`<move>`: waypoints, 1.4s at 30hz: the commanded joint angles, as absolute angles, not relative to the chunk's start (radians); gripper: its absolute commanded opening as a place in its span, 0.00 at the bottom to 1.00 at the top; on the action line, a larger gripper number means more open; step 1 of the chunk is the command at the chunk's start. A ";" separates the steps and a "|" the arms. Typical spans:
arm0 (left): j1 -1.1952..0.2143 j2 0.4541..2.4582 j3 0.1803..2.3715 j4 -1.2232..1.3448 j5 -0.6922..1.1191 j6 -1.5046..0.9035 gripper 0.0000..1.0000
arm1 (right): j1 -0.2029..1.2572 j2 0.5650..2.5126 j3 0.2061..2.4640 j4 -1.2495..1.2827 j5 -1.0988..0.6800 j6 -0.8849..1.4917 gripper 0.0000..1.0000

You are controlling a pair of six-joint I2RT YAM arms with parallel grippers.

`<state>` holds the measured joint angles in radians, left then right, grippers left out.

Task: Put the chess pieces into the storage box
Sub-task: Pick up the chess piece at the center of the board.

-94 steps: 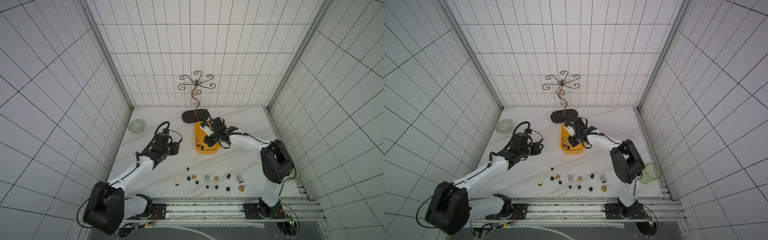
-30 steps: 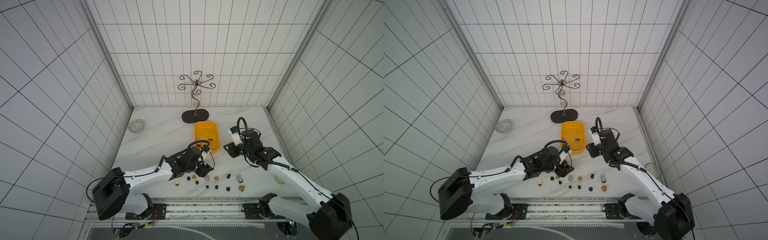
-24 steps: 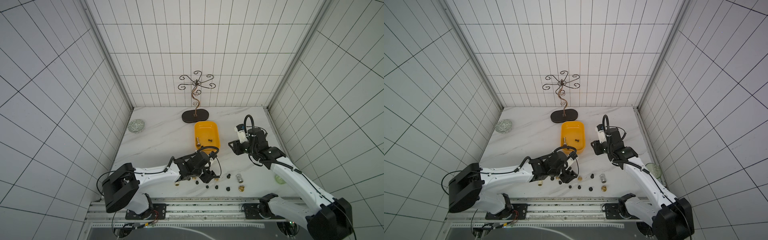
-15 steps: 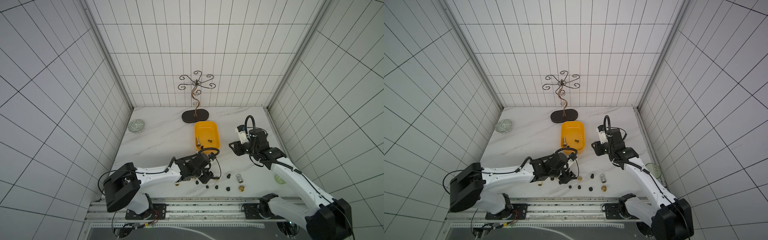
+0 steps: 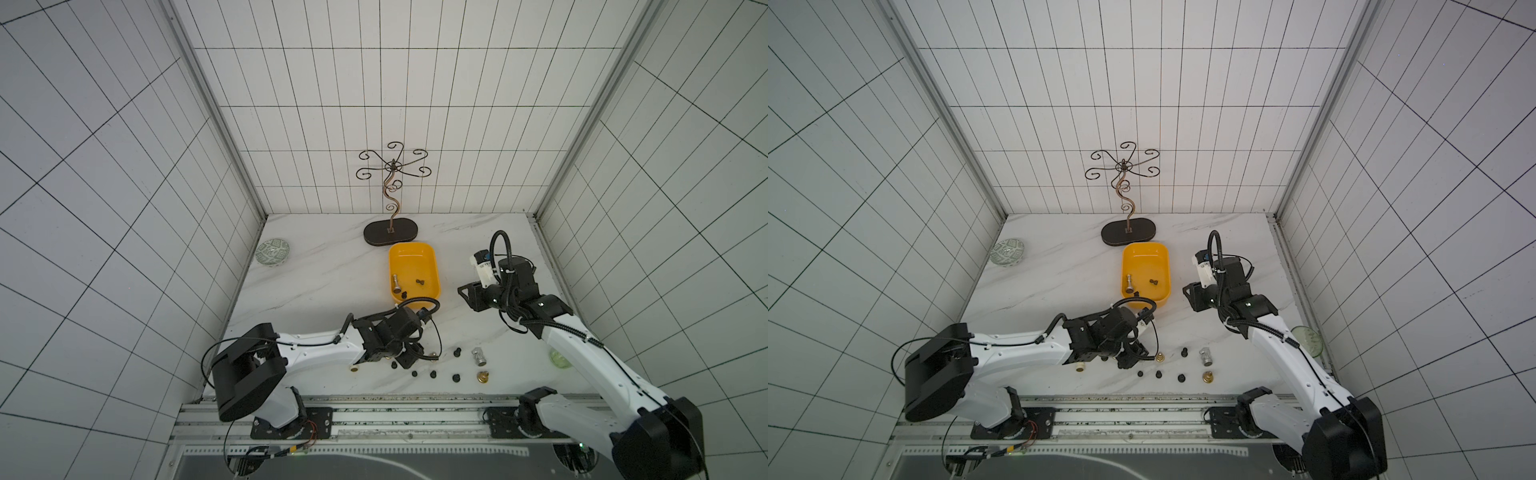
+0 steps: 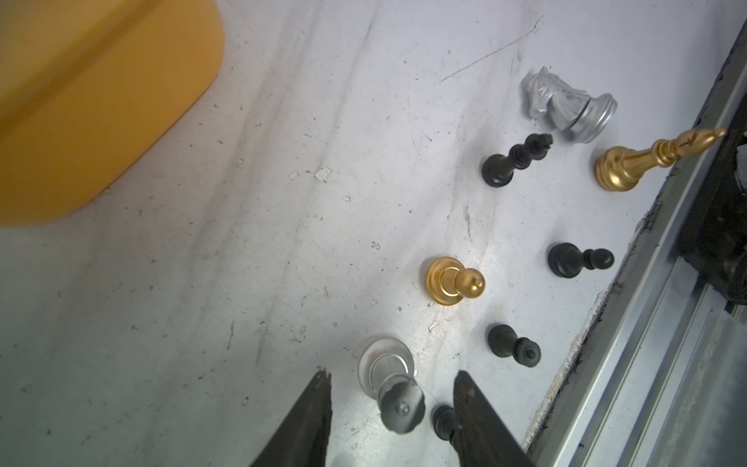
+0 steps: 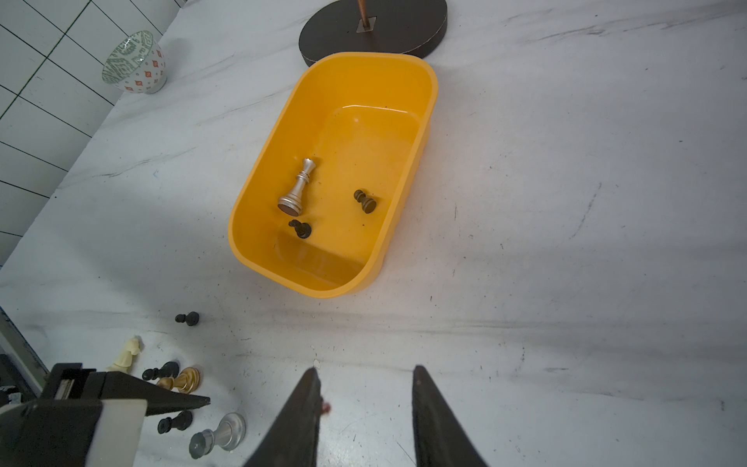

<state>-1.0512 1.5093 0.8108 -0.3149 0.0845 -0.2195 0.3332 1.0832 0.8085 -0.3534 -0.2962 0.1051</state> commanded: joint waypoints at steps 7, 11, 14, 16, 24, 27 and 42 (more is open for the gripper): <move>-1.054 1.545 0.816 -0.299 0.087 -0.216 0.39 | 0.322 1.084 0.764 -0.347 -0.311 0.089 0.37; -1.055 1.553 0.816 -0.292 0.094 -0.216 0.32 | 0.321 1.084 0.764 -0.347 -0.309 0.089 0.37; -1.055 1.559 0.815 -0.293 0.095 -0.216 0.28 | 0.321 1.082 0.765 -0.347 -0.305 0.090 0.36; -1.057 1.559 0.814 -0.291 0.097 -0.215 0.26 | 0.321 1.080 0.767 -0.347 -0.305 0.092 0.36; -1.057 1.515 0.835 -0.308 0.042 -0.207 0.17 | 0.321 1.078 0.767 -0.347 -0.302 0.092 0.36; -1.057 1.469 0.893 -0.359 -0.030 -0.188 0.16 | 0.321 1.078 0.771 -0.347 -0.301 0.091 0.36; -0.759 1.524 1.105 -0.297 -0.007 -0.119 0.17 | 0.319 1.098 0.787 -0.346 -0.314 0.092 0.35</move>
